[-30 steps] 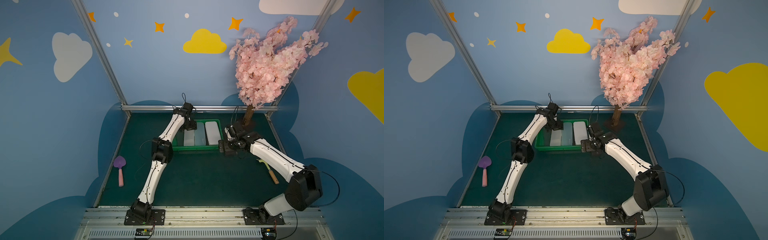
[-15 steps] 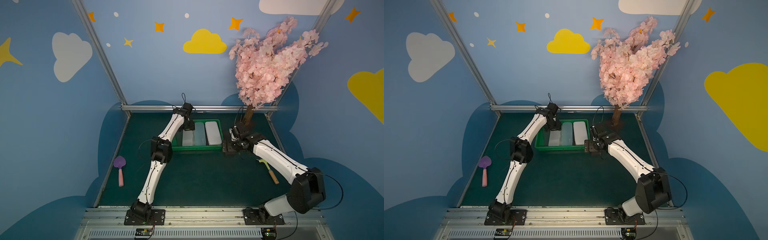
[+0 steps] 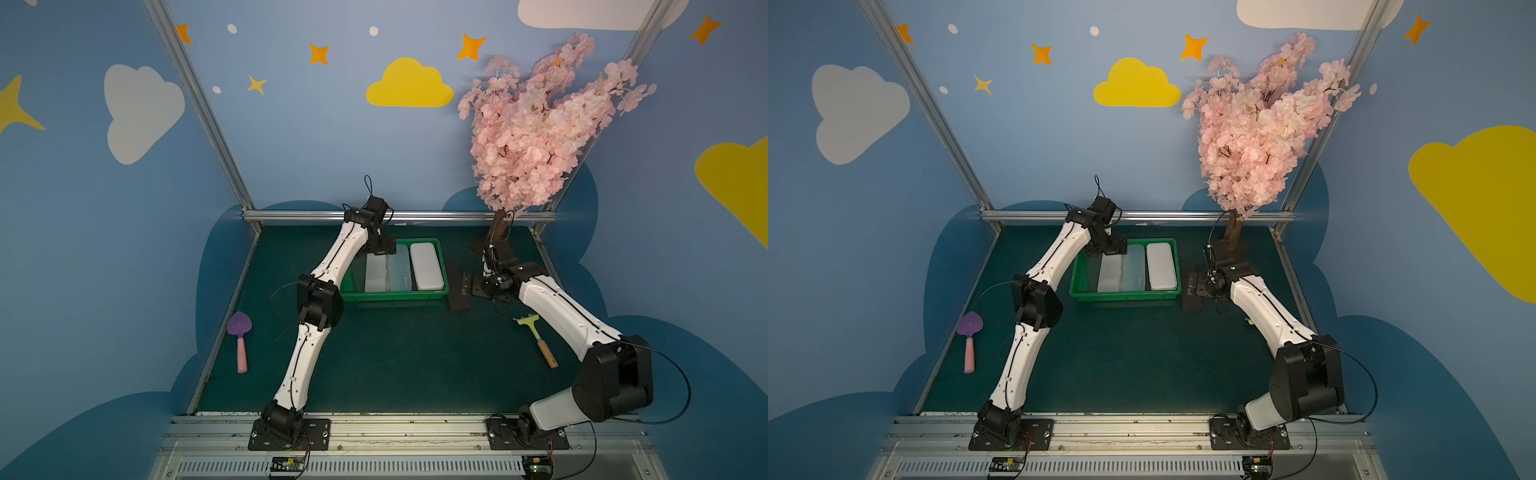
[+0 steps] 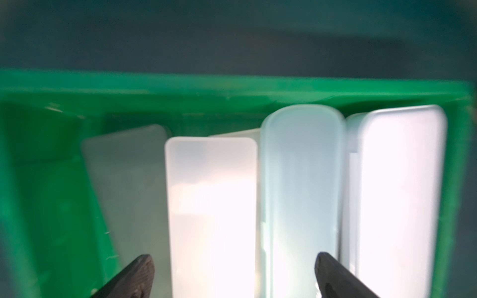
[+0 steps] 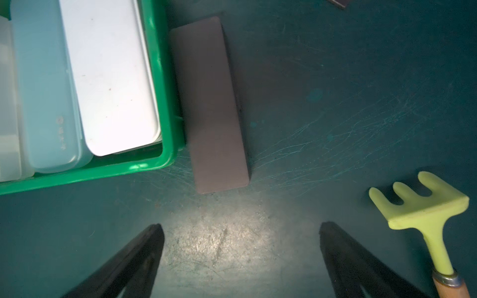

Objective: Put the pencil case into the storage box
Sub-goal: Place the pencil case at the storage box, then pick up the pencil case from the center of the board.

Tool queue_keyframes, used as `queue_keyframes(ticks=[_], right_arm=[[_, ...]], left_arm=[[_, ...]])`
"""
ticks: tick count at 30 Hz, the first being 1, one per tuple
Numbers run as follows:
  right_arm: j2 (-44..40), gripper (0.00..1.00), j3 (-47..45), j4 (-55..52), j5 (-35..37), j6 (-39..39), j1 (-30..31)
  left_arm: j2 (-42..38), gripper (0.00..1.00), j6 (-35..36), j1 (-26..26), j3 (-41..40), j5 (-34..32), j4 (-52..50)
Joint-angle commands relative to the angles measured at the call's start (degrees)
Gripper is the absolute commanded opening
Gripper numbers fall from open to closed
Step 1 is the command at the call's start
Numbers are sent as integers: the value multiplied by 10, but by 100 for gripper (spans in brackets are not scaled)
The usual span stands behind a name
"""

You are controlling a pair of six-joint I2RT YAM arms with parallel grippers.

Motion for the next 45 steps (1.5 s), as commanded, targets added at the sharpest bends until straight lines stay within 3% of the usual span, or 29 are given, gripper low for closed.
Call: queue_keyframes(ticks=[1, 10, 14, 20, 23, 31, 45], right_arm=[[36, 99, 3, 17, -25, 9, -13], [138, 99, 50, 11, -54, 11, -12], [148, 99, 38, 25, -52, -19, 5], [150, 99, 12, 58, -41, -97, 33], [155, 99, 5, 68, -30, -151, 50], [191, 99, 53, 53, -27, -196, 60], [251, 98, 101, -3, 14, -228, 56]], left_arm=[[-82, 100, 1, 2, -5, -21, -26], [-240, 100, 18, 11, -192, -69, -31], [-315, 100, 19, 26, -300, -72, 0], [-377, 100, 25, 37, -391, -75, 14], [-397, 100, 28, 42, -418, -77, 16], [-426, 100, 33, 50, -456, -83, 16], [-452, 100, 35, 53, -491, -88, 18]])
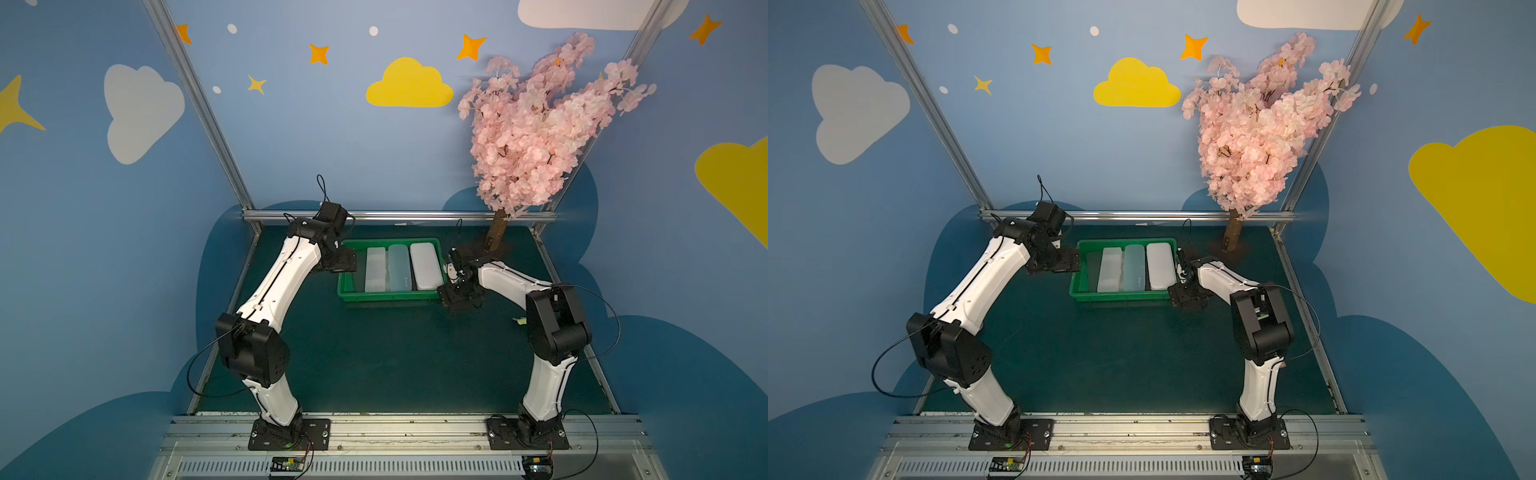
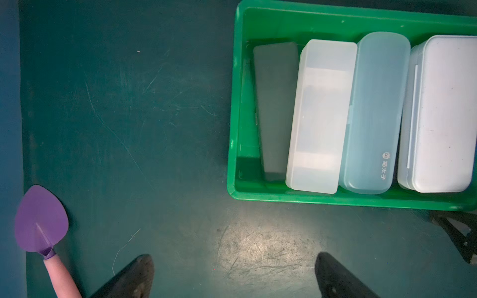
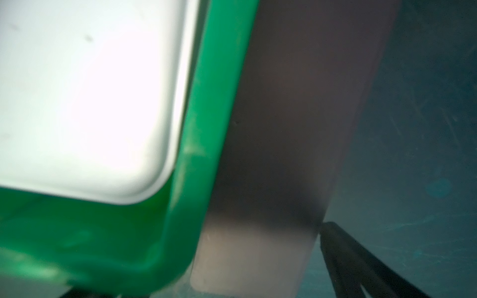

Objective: Put the pencil case into the storage box
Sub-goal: Pick up the pencil case from the center of the board.

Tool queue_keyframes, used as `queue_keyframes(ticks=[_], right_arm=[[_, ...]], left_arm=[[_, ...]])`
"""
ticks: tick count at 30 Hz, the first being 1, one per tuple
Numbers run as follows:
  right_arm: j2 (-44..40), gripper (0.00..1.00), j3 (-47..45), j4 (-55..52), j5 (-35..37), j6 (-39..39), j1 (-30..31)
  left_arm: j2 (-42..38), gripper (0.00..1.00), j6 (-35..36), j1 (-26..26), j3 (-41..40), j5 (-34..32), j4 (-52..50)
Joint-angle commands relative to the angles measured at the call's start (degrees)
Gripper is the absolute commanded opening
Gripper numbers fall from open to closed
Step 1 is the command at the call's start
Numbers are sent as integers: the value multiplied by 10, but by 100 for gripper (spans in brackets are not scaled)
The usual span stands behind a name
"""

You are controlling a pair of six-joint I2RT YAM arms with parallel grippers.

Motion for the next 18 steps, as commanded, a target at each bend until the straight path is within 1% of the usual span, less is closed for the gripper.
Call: queue_keyframes(ticks=[1, 6, 14, 17, 18], right_arm=[[14, 99, 9, -34, 14, -3, 0], [21, 99, 14, -49, 36, 18, -5], [39, 99, 37, -70, 7, 34, -6], [56, 95, 55, -83, -4, 46, -6], [60, 92, 58, -88, -8, 53, -6]], left_arm=[[-21, 100, 8, 2, -4, -7, -1], [-21, 100, 9, 3, -5, -8, -1], [-13, 100, 10, 3, 0, -8, 1], [-10, 100, 11, 3, 3, -5, 1], [-9, 100, 13, 3, 4, -5, 1]])
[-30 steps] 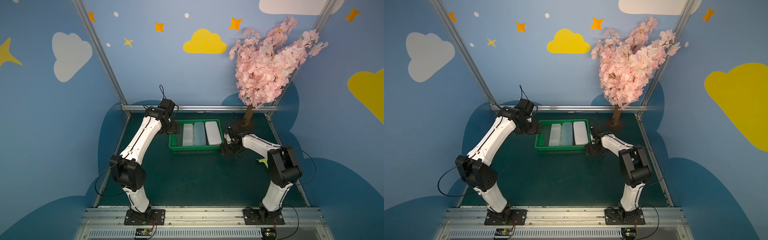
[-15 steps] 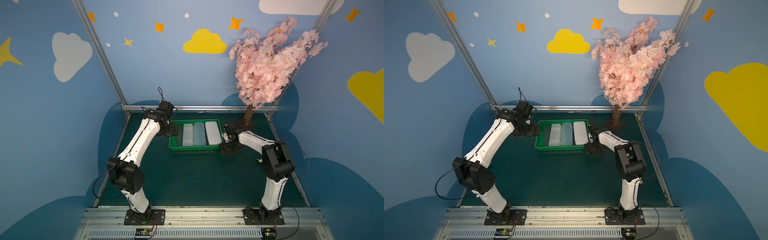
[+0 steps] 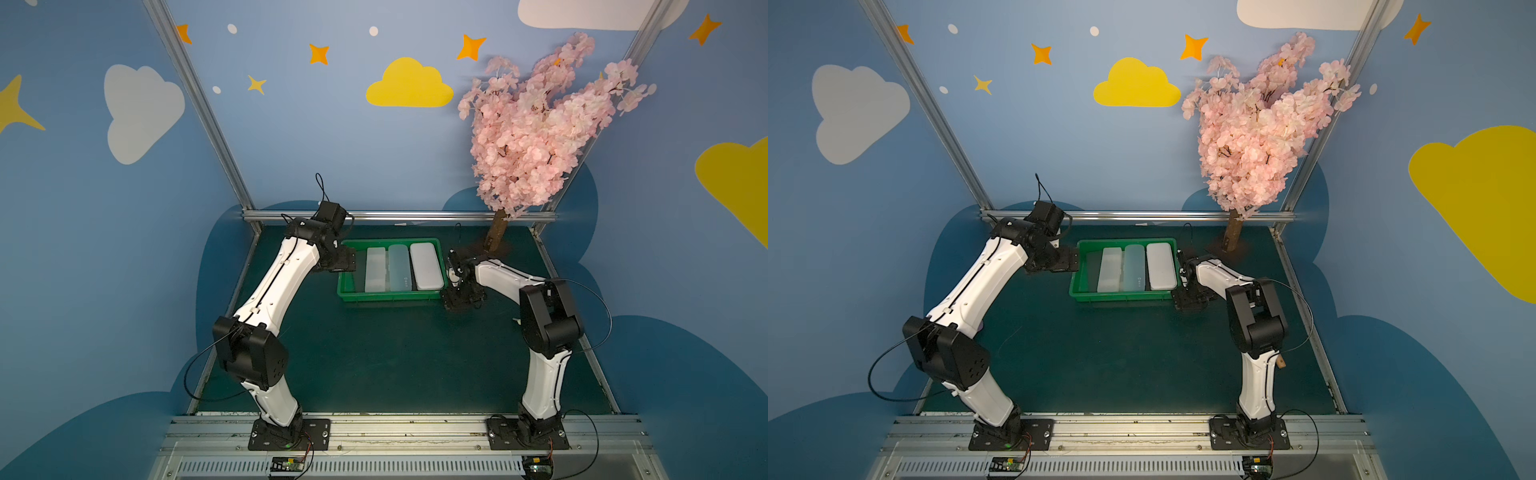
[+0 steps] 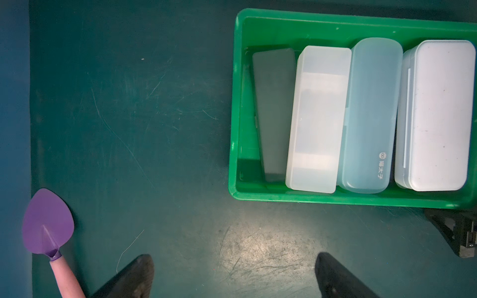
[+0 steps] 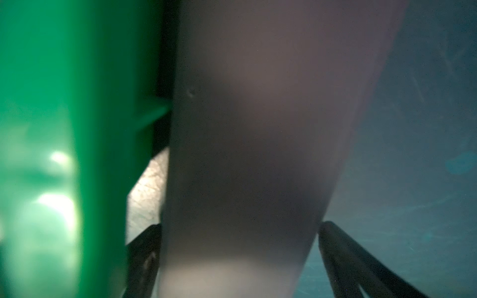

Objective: Put the pencil case into the storage box
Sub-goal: Pick up the pencil case from the center of the board.

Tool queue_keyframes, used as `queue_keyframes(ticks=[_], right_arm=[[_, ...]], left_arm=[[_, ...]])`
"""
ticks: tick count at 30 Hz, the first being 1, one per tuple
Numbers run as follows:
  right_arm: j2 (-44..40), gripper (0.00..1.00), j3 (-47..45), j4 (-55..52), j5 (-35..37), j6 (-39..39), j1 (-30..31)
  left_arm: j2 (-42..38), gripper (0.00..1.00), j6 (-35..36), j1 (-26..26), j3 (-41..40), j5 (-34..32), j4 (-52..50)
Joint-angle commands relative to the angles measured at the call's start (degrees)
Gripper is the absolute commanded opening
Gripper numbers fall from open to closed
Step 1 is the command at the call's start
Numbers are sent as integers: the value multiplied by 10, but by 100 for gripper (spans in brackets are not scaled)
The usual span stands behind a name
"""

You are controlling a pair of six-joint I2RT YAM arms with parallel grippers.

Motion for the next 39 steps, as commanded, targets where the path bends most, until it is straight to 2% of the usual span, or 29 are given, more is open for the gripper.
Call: queue_keyframes(ticks=[1, 6, 11, 20, 27, 32, 37, 39], right_arm=[[20, 89, 21, -25, -20, 26, -1], [17, 77, 11, -25, -21, 61, -1], [-3, 66, 0, -48, 14, 96, -3], [-136, 58, -50, -109, 78, 170, 3], [-242, 55, -60, -178, 88, 189, 31], [-283, 53, -27, -220, 95, 199, 82], [-283, 52, 32, -267, 106, 214, 123], [-280, 52, 63, -273, 100, 196, 144]], left_arm=[[-1, 100, 6, 3, 5, -3, -2], [-3, 100, 12, 4, 3, -8, -2], [-2, 100, 18, 3, 3, -9, -2], [-1, 100, 23, 11, -1, -3, 3], [-7, 100, 22, 29, -5, 6, 9], [-18, 100, 20, 44, -18, 11, 15], [-34, 100, 23, 58, -37, 17, 21], [-45, 100, 25, 63, -47, 18, 22]])
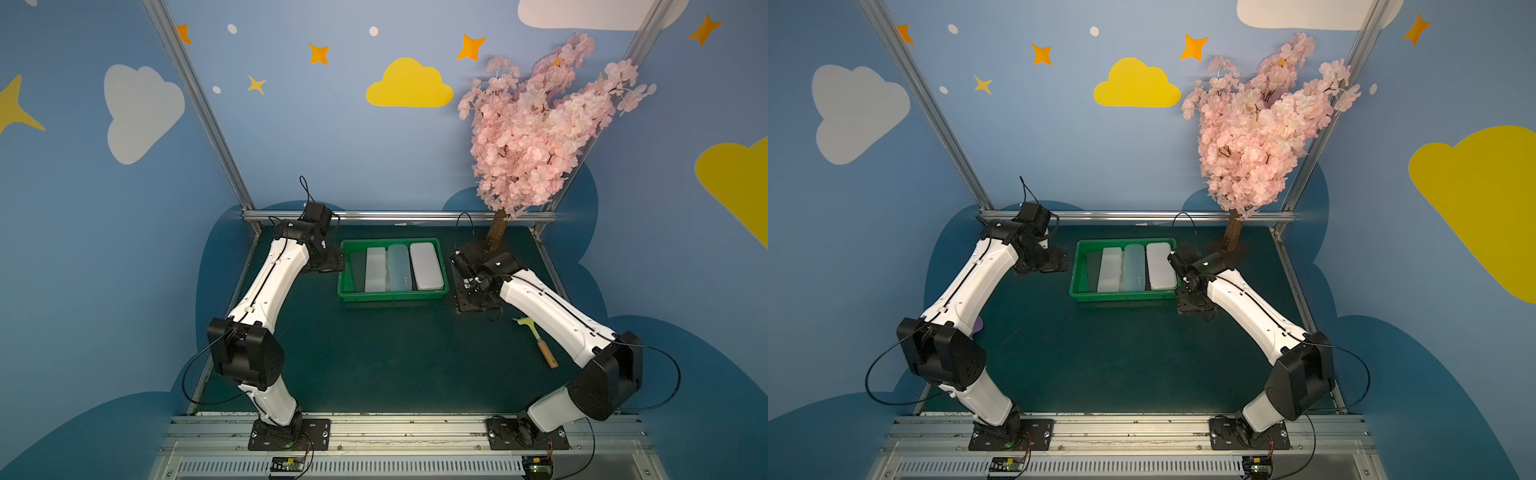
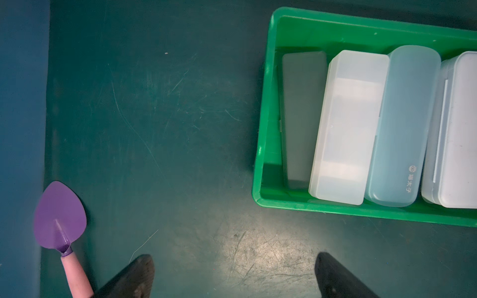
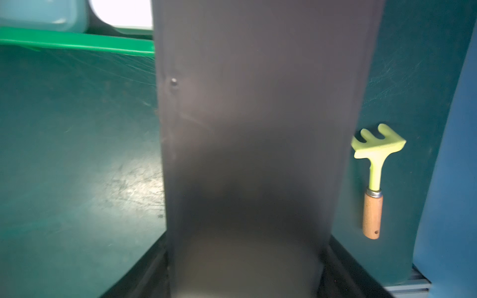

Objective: Put the pencil case into the storage box
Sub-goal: Pick up the pencil case from the center of the board, then place the pencil case at the storage box.

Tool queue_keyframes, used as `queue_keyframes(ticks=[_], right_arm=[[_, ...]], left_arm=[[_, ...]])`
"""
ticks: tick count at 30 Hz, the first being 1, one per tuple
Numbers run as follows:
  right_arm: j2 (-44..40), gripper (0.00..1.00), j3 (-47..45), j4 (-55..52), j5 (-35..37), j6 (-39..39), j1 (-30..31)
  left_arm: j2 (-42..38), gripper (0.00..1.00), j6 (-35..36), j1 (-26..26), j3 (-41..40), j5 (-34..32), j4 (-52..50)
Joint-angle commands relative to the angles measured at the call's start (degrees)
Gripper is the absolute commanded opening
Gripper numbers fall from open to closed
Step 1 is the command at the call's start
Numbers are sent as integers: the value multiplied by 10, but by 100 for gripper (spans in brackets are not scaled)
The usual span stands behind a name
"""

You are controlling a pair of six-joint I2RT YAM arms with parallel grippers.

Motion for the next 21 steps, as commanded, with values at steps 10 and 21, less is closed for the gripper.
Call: queue_keyframes(ticks=[10, 21], right_arm=[[114, 51, 185, 83, -30, 15, 116], [384, 52, 439, 148, -47, 82, 160]], left_arm=[[-110, 100, -15, 71, -72, 8, 9], [-208, 100, -37, 99, -179, 5, 14]])
